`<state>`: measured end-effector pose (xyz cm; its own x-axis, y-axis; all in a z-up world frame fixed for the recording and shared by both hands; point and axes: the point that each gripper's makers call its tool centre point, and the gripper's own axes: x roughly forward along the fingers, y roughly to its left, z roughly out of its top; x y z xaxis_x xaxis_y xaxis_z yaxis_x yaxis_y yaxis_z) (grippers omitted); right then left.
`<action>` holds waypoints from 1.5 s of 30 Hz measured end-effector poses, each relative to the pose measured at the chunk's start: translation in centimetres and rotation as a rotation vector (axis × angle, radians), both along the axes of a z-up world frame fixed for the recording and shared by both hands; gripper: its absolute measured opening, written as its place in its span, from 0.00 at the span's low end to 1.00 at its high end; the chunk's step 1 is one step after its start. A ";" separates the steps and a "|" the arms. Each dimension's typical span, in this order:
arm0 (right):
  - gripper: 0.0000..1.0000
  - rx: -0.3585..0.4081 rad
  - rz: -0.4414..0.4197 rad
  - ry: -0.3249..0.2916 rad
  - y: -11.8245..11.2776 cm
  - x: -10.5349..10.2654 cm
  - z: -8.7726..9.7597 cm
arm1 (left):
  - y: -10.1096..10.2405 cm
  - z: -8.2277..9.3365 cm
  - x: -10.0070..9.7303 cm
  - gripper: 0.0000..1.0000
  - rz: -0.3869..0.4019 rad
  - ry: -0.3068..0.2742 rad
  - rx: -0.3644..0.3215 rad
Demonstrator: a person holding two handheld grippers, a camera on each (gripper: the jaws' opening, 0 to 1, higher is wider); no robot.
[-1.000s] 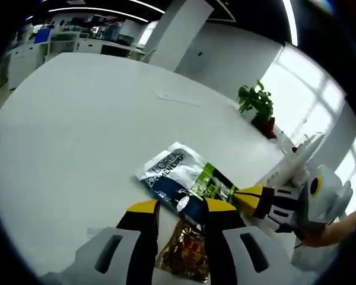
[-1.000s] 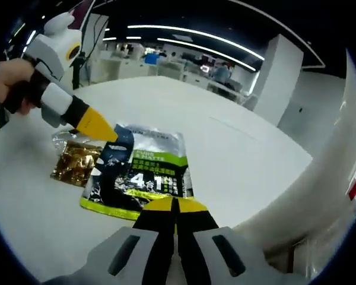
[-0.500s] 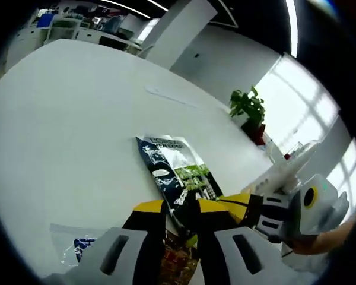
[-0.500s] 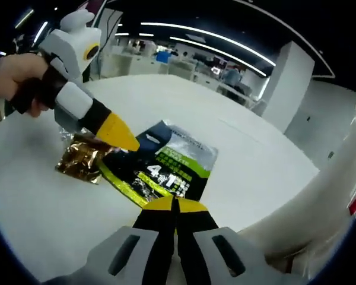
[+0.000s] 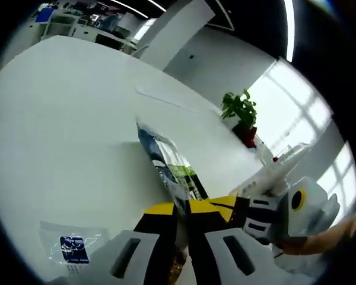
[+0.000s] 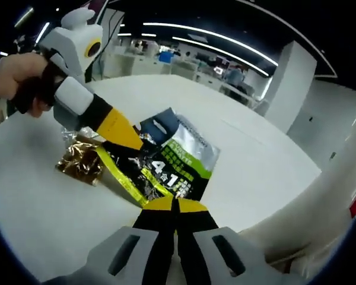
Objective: Arrange the skincare products in the storage area until every visible bottle or jar stands upright without overlapping.
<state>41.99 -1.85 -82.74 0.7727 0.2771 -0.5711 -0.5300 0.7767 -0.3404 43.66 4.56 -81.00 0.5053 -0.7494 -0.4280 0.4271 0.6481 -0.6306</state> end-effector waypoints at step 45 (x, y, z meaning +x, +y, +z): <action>0.26 0.237 0.239 0.162 0.9 -7.6 5.6 | 0.4 5.5 -6.4 0.00 0.062 -0.135 0.036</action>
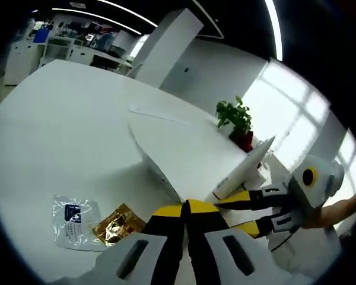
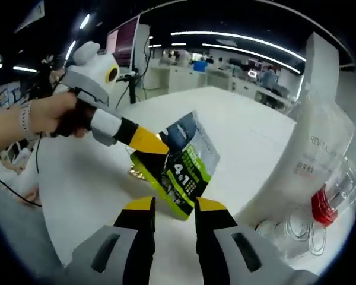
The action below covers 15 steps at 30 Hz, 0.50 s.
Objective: Arrange the skincare products in the storage area until every visible bottle or jar stands upright without overlapping.
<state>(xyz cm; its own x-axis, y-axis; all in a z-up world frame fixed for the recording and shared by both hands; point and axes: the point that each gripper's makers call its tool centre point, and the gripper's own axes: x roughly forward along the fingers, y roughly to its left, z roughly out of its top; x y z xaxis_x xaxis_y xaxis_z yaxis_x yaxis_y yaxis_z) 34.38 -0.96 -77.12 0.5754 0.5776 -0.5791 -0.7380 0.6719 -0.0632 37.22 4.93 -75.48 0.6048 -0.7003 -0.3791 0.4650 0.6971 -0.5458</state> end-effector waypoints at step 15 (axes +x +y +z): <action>0.28 0.309 -0.166 0.268 -1.6 -3.0 0.1 | 0.3 1.9 -0.4 0.00 0.006 -0.028 -0.075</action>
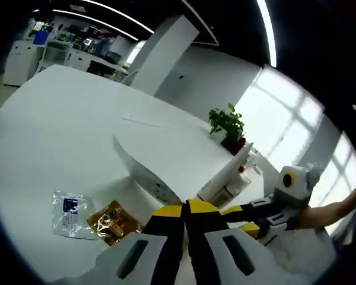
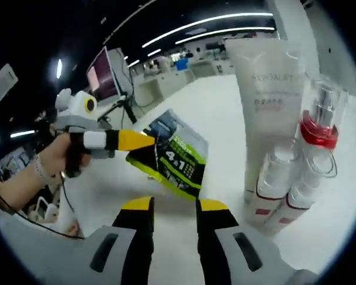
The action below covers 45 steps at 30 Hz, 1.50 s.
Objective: Arrange the skincare products in the storage area until every visible bottle or jar stands upright without overlapping.
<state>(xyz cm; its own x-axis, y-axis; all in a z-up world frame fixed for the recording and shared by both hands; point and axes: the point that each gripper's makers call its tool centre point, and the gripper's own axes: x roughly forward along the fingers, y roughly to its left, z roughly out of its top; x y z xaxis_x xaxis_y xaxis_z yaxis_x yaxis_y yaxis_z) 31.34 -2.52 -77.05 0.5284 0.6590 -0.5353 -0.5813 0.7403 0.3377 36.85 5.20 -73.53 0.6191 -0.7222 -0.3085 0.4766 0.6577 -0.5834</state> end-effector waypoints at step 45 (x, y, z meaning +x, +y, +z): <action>0.18 0.985 -0.196 0.612 0.7 -2.2 5.1 | -2.3 6.7 -5.7 0.00 -0.191 -0.145 -0.149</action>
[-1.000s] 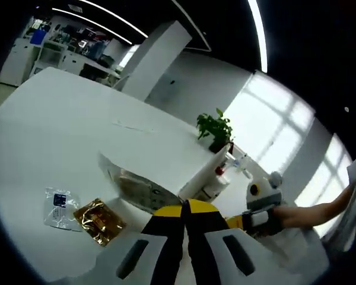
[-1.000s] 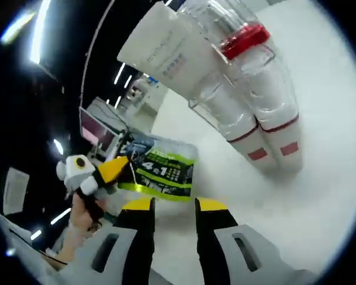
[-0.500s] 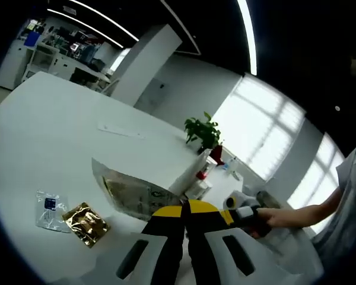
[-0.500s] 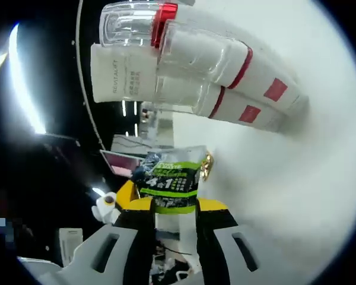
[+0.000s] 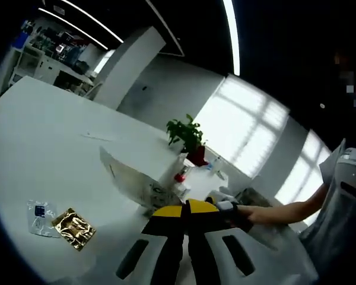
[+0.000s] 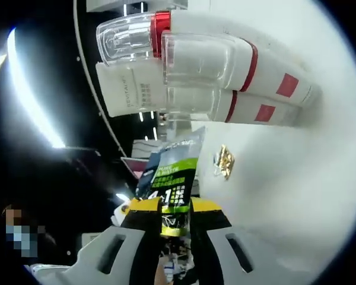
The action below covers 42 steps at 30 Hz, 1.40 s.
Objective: Arrange the skincare products in the storage area until every visible bottle or jar stands upright without overlapping.
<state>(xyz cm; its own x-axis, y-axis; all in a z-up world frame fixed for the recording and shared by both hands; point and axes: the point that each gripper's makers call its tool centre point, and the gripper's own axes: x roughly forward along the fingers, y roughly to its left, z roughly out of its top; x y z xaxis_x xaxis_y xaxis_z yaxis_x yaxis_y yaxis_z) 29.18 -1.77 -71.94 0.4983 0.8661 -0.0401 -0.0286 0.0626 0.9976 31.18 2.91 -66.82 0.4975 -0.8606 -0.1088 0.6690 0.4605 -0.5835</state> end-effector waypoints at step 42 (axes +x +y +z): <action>0.01 -0.466 0.067 -0.127 -3.5 1.0 -6.6 | -0.9 -10.9 -0.5 0.02 0.017 0.284 0.150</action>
<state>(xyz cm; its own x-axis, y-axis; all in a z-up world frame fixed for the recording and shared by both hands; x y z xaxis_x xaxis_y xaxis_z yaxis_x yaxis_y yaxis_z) 30.16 -5.26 -78.55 0.4680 0.8009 -0.3737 -0.1673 0.4955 0.8523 30.70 2.04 -77.73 0.4437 -0.8162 -0.3700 0.4805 0.5652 -0.6706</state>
